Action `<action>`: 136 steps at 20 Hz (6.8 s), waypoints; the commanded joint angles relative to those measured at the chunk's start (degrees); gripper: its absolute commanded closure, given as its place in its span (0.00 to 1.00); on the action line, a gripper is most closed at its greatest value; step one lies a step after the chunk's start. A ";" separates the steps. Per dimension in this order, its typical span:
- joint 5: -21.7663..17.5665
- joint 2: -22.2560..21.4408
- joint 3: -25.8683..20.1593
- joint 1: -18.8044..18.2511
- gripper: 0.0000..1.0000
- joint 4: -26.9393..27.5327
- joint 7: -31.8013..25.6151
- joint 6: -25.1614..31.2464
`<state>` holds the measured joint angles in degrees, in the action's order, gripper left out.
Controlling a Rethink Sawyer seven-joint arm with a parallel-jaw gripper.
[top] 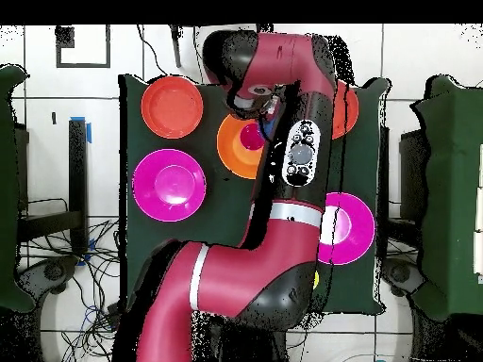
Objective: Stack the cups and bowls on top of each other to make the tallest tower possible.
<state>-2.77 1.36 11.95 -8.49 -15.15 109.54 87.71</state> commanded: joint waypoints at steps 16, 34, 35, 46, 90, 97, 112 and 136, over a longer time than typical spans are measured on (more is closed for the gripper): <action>-2.30 -3.56 -2.12 0.64 1.00 -5.82 -13.18 -10.96; -1.52 -0.14 -1.36 4.23 1.00 -3.93 -8.29 -3.53; -1.42 0.06 -1.31 4.35 1.00 -3.81 -7.86 -3.41; -0.79 3.78 1.17 5.01 1.00 1.03 -6.88 4.38; 2.08 8.17 8.23 7.16 1.00 7.55 -2.11 1.03; 4.18 7.93 8.64 7.30 1.00 6.33 -2.64 3.34; 3.39 1.74 8.27 8.45 1.00 -4.53 -5.17 -0.20; 3.93 3.18 5.66 7.78 1.00 -6.19 -4.27 -3.80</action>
<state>1.06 3.33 23.27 -1.07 -14.55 109.54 88.07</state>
